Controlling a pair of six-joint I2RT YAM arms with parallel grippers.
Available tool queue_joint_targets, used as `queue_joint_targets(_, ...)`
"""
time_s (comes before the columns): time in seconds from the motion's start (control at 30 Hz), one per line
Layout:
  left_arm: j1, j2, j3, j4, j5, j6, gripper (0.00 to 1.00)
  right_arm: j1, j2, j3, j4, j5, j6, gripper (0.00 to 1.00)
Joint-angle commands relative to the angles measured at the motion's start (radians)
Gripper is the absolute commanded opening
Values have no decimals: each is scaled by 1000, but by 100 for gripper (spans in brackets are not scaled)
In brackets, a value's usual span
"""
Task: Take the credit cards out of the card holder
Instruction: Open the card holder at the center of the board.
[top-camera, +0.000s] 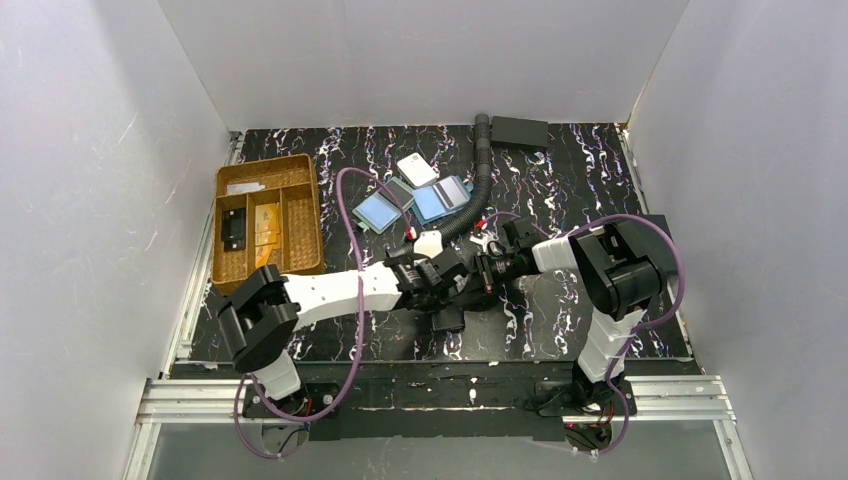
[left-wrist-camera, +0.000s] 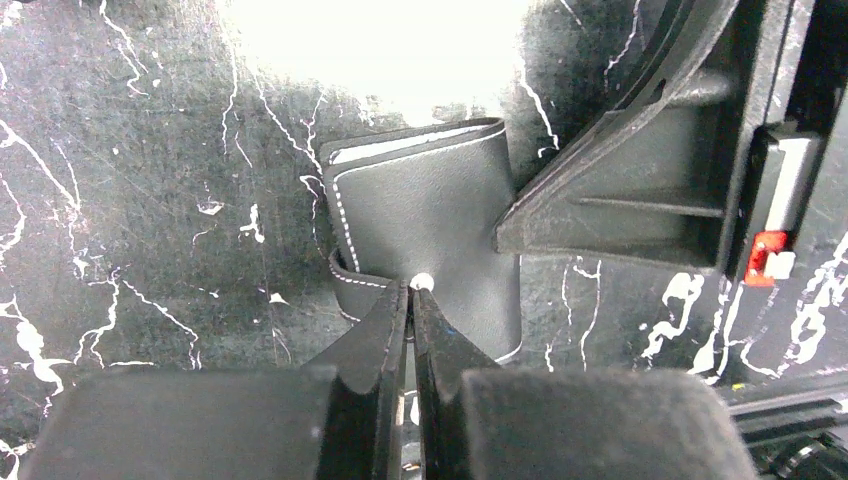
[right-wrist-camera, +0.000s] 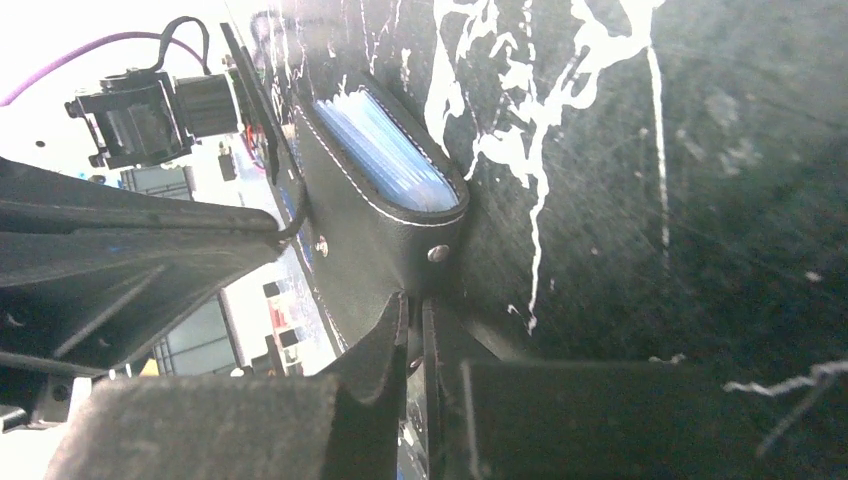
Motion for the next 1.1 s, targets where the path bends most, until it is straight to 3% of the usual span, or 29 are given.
queue_joint_targets(0.0,20,-108,-59,38,9,-30,0,-44,-18,2,-61,166,-83,2)
queue_joint_targets(0.37,111,-301,-314,252,155,-30,0,-75,-75,52,-148,134,-196,4)
queue_joint_targets(0.53,143,-392,-437,441,251,0,0,-75,-114,157,-353,138,-414,50)
queue_joint_targets(0.7,156,-415,-444,518,315,31,0,-76,-264,182,-471,165,-629,75)
queue_joint_targets(0.9,165,-406,-363,534,374,94,0,-109,-362,171,-533,75,-761,81)
queue_joint_targets(1.07,167,-377,-272,535,430,114,0,-246,-349,210,-610,-8,-799,81)
